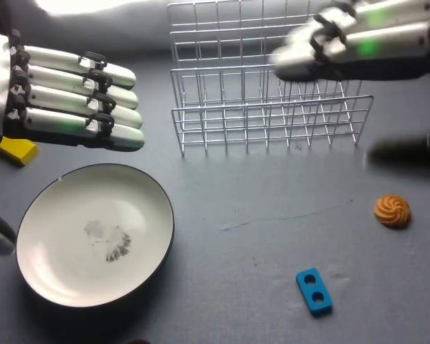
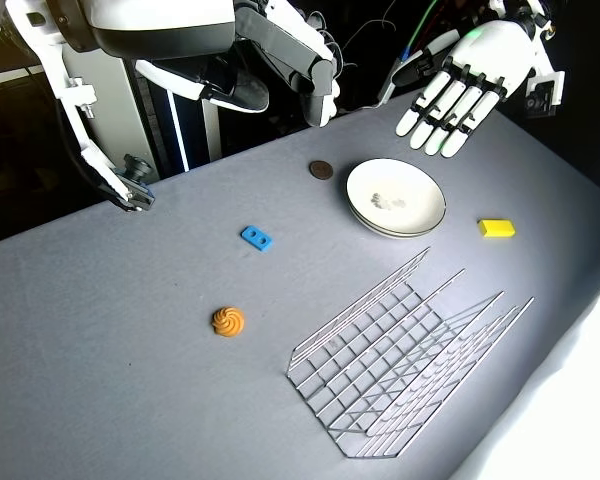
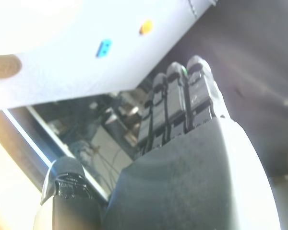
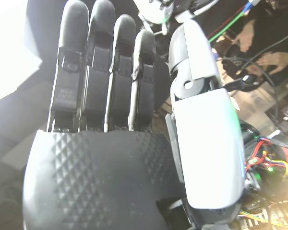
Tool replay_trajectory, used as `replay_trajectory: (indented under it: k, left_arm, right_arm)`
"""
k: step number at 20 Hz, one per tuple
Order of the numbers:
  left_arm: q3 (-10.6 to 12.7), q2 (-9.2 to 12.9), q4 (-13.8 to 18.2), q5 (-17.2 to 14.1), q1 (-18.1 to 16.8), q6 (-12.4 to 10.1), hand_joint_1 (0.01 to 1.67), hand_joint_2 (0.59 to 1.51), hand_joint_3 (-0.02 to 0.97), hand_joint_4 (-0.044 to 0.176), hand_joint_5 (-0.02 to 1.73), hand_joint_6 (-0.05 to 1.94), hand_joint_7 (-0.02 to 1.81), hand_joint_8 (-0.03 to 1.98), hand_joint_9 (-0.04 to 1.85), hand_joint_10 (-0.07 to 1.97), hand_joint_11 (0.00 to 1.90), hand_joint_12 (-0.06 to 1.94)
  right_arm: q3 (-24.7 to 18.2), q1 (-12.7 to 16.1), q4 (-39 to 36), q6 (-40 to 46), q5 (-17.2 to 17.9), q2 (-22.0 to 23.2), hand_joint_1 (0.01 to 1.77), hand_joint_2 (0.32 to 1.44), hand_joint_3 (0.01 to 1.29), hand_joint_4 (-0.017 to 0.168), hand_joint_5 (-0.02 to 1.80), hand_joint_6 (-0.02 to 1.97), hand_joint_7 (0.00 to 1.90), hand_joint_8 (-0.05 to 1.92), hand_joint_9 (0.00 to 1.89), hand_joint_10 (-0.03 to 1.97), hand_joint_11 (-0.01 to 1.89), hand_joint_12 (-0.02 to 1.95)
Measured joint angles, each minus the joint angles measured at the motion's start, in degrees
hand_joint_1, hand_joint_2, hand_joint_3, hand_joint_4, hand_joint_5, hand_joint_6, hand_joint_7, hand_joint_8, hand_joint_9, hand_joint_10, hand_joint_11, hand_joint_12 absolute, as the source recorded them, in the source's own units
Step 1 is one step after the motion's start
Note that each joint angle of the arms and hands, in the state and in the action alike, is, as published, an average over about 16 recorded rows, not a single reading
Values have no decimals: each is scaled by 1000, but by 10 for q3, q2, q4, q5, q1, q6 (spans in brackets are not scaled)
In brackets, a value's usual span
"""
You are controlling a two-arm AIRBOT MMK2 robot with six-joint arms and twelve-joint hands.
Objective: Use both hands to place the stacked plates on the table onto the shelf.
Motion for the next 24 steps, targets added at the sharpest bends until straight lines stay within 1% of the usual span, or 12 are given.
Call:
replay_trajectory:
  k: [4,7,9,10,12,16,19,21,24]
  left_arm:
    - [2,-1,14,-9,-1,1,28,1115,88,1,58,-1,64,-3,41,0,21,4]
    - [7,-2,25,-19,3,8,27,1117,80,1,52,-2,57,-4,35,-1,20,3]
    - [13,-4,31,-26,8,13,26,1123,70,1,49,-4,53,-6,32,-2,20,2]
    - [18,-6,36,-30,11,17,26,1127,57,1,48,-6,51,-8,30,-4,20,0]
    - [29,-10,42,-38,23,25,25,1128,54,1,45,-6,48,-6,26,-5,19,0]
    - [57,-24,36,-52,65,46,23,1129,50,1,40,-6,40,0,22,-5,19,0]
    - [80,-37,19,-58,110,68,22,1129,44,1,37,-6,39,4,20,-5,17,1]
    - [95,-46,2,-58,146,83,21,1130,42,0,38,-6,41,6,22,-5,17,1]
    - [113,-59,-26,-59,200,107,21,1130,40,-1,41,-6,48,10,27,-5,17,2]
  right_arm:
    - [0,-3,4,-7,4,-1,127,1228,33,2,131,28,142,21,141,29,49,316]
    - [0,-8,16,-22,9,-2,105,1232,29,2,115,27,122,19,120,26,41,287]
    - [0,-11,24,-31,14,-3,72,1238,25,2,94,26,98,18,92,24,28,254]
    - [0,-12,29,-37,17,-4,37,1244,19,2,74,25,76,16,64,22,15,229]
    - [0,-16,38,-49,22,-5,18,1248,16,2,62,22,62,13,50,17,12,204]
    - [0,-27,59,-74,34,-7,18,1237,15,2,46,22,44,13,36,16,12,137]
    - [0,-37,80,-98,44,-9,39,1222,15,2,33,22,30,13,26,16,14,81]
    - [0,-41,91,-109,50,-9,105,1208,15,2,26,22,23,12,21,16,15,52]
    - [-1,-47,103,-119,58,-10,287,1171,16,2,19,22,17,12,18,16,17,25]
